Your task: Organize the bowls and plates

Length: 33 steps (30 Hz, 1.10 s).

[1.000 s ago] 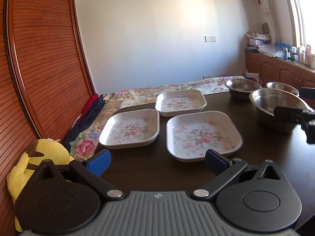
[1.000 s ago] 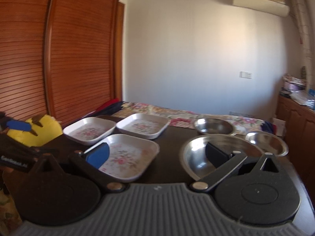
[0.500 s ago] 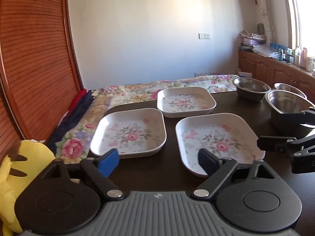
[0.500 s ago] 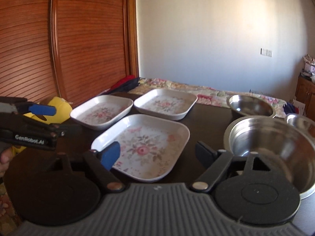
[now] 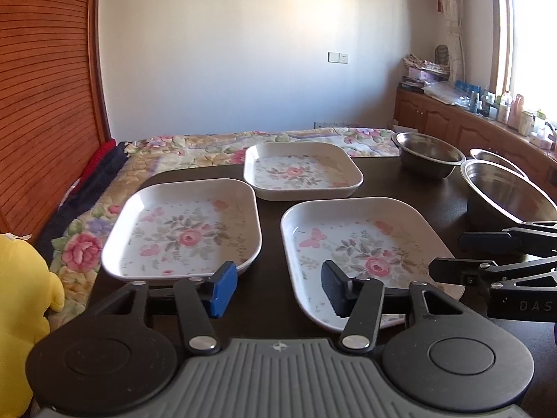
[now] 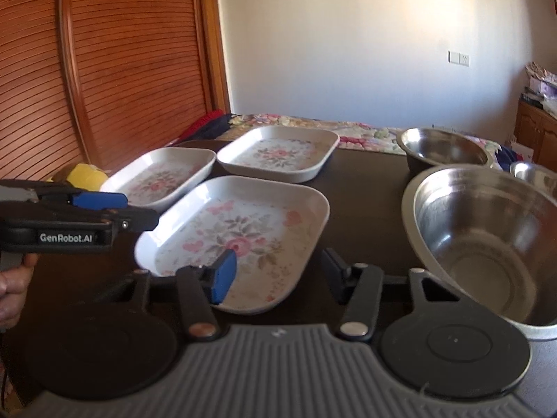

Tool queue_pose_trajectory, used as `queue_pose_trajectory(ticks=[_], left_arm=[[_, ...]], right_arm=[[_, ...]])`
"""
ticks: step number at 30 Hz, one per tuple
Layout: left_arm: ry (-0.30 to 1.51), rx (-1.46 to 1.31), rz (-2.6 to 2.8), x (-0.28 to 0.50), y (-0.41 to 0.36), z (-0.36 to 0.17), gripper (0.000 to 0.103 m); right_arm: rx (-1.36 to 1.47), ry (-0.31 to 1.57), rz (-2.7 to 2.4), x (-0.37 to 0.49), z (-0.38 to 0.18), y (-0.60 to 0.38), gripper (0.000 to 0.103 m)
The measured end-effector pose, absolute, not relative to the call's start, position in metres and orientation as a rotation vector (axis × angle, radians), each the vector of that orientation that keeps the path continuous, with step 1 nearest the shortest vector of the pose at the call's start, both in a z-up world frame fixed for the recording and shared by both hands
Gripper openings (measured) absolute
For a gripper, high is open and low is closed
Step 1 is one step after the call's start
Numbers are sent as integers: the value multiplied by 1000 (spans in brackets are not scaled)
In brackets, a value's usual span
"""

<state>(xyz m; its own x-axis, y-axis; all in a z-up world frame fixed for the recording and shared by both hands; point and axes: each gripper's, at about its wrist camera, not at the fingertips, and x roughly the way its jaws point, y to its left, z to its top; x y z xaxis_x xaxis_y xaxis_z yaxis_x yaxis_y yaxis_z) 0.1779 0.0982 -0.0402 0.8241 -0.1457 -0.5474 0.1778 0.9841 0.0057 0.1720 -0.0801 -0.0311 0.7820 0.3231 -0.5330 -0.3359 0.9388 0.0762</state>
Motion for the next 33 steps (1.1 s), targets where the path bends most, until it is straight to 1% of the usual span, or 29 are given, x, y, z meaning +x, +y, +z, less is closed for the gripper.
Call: queue_pose_trajectory(ticks=[3, 4, 8, 11, 13, 18, 20, 21, 23, 26, 27, 28, 33], left_arm=[[587, 64, -183, 184, 96, -43, 47], [594, 64, -185, 186, 96, -44, 42], [612, 61, -191, 191, 95, -49, 33], [620, 48, -203, 193, 96, -51, 31], [625, 43, -212, 194, 95, -52, 29], [634, 44, -213, 199, 93, -54, 27], [642, 37, -217, 202, 93, -54, 24], [647, 34, -218, 204, 93, -55, 22], [653, 33, -217, 207, 92, -57, 20], [653, 24, -221, 209, 92, -57, 16], [655, 16, -225, 209, 93, -57, 15], [656, 13, -226, 209, 93, -57, 15], [671, -2, -233, 206, 93, -56, 14]], right_arm=[[-18, 579, 345, 176, -34, -81, 49], [-16, 582, 341, 176, -35, -81, 48], [-3, 593, 341, 180, -37, -81, 45], [7, 605, 336, 183, -39, -82, 38], [19, 610, 331, 184, -40, -84, 38], [36, 612, 327, 188, -41, -86, 37], [45, 616, 325, 191, -42, -87, 36], [50, 620, 324, 192, -43, -87, 32], [63, 625, 323, 195, -44, -88, 28], [76, 628, 329, 196, -46, -89, 26], [76, 628, 331, 196, -46, -90, 22], [81, 630, 339, 196, -46, -90, 20], [114, 640, 355, 197, -46, -94, 21]])
